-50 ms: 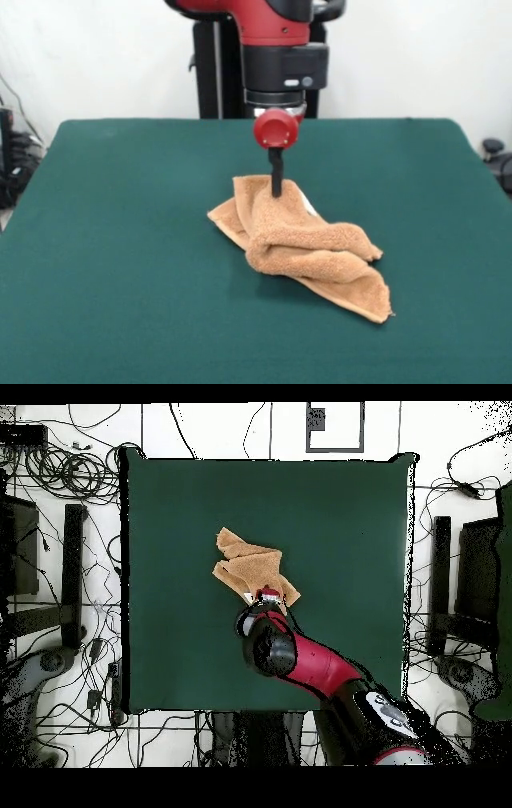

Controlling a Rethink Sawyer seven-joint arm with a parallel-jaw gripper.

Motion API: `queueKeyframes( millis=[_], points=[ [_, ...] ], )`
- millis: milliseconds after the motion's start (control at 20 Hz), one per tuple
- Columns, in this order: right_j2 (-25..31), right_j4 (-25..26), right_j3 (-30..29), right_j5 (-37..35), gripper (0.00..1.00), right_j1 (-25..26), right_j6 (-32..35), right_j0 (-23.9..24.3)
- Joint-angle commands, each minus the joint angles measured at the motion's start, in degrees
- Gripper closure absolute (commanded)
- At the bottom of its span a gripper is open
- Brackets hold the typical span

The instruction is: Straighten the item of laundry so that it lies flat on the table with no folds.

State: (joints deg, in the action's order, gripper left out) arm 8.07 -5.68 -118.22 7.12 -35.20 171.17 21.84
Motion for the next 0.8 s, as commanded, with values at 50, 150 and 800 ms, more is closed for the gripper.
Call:
queueKeyframes(
  millis=[50,150,800],
  points=[
    [6.5,-0.5,-1.6,4.0,0.00,4.5,8.0,-2.2],
    [6.5,0.6,-1.2,5.1,0.00,5.4,7.4,-1.6],
    [0.0,5.5,4.6,10.0,0.00,10.2,1.1,-5.6]
  ],
)
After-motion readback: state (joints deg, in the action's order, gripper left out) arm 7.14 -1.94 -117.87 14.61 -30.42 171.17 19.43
